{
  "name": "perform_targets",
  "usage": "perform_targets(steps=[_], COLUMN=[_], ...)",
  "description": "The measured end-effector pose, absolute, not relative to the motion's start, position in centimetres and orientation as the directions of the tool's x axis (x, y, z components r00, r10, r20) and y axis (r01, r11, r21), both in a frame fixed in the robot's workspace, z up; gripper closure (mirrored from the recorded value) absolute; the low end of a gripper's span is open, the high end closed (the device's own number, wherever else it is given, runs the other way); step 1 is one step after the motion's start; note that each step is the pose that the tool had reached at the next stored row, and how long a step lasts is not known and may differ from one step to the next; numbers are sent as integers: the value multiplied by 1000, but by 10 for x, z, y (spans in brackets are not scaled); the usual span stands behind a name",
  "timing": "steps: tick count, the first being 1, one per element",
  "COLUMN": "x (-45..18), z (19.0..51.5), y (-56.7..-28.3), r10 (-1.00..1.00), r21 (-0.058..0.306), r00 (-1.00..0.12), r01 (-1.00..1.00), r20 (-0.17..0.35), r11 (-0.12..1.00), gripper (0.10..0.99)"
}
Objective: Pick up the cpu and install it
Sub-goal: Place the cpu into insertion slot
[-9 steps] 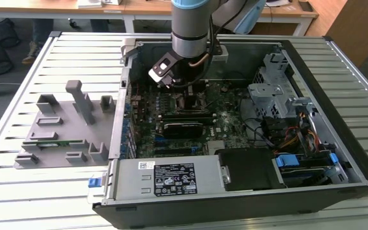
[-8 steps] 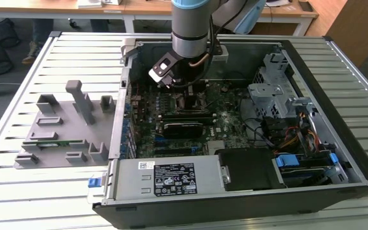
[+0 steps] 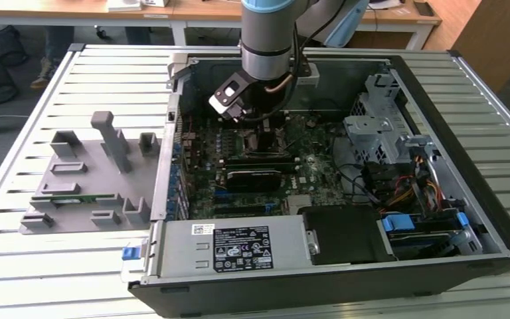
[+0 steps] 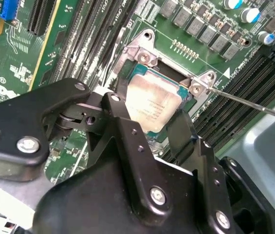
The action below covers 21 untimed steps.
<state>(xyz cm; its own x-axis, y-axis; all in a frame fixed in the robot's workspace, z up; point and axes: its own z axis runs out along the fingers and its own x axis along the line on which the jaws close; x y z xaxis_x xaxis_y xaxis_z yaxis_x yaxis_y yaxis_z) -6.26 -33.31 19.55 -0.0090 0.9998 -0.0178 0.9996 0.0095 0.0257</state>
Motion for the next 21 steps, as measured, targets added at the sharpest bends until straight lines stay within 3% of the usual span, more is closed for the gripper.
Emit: perform_targets(steps=[8, 9, 21], x=[-63, -62, -59], z=[197, 197, 198], y=[-333, -333, -333], r10=[1000, 1000, 1000], r21=[25, 26, 23], r00=[-9, -9, -1], r01=[1000, 1000, 1000], r20=[-18, -18, -18], r11=[10, 10, 2], gripper=[502, 565, 565])
